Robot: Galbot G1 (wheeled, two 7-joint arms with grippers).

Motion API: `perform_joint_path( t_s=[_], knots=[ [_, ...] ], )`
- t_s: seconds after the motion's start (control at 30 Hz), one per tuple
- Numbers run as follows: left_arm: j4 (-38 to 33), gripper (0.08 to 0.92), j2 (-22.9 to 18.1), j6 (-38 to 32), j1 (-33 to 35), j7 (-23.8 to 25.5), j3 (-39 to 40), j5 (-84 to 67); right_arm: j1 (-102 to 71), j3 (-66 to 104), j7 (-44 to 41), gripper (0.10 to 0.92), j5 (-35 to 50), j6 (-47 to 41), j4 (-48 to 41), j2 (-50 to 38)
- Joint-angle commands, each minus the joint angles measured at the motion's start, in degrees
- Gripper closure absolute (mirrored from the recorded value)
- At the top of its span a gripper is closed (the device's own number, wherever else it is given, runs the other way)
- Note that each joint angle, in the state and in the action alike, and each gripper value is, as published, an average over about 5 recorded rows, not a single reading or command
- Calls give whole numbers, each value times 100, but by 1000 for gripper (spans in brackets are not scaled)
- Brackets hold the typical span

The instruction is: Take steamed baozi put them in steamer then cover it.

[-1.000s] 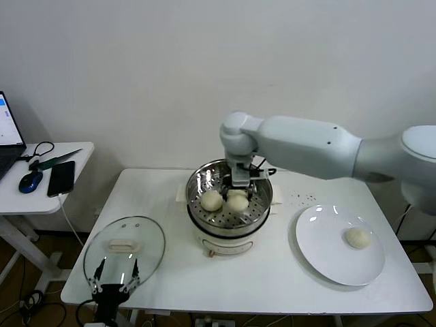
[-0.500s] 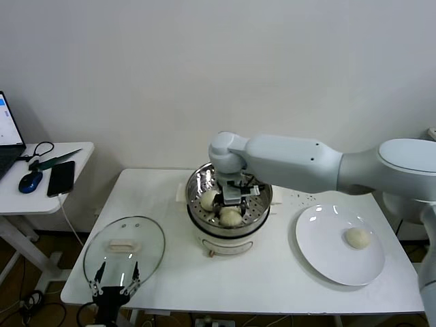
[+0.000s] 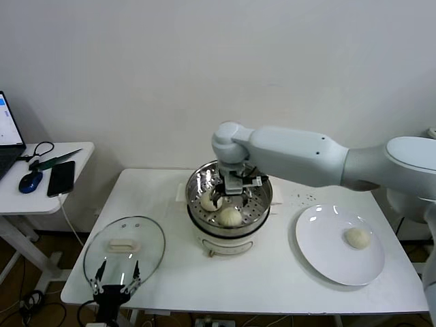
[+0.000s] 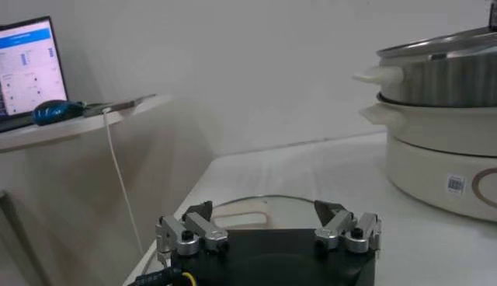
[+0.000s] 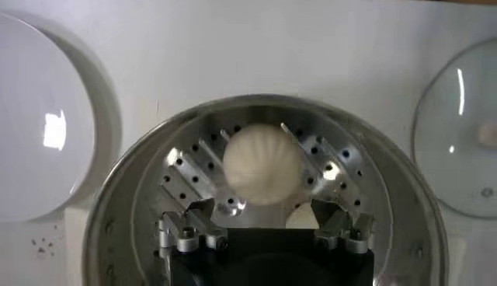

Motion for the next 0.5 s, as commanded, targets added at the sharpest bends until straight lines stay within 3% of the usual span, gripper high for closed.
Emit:
perform_joint_path(
  t_s=[0.03,0.23,0.5],
  knots=[
    [-20,177,15,6,-5,8,14,27,895,-614,581,203,1252,-1158,-834,-849],
    [-63,177,39,29,-61,18,63,42,1477,-1504,1187,203,2966,-3040,-610,-1783],
    [-67,177,50,34,-110,28,80,45,914,-1151,1118,203,2849,-4308,-141,-3255]
  ],
)
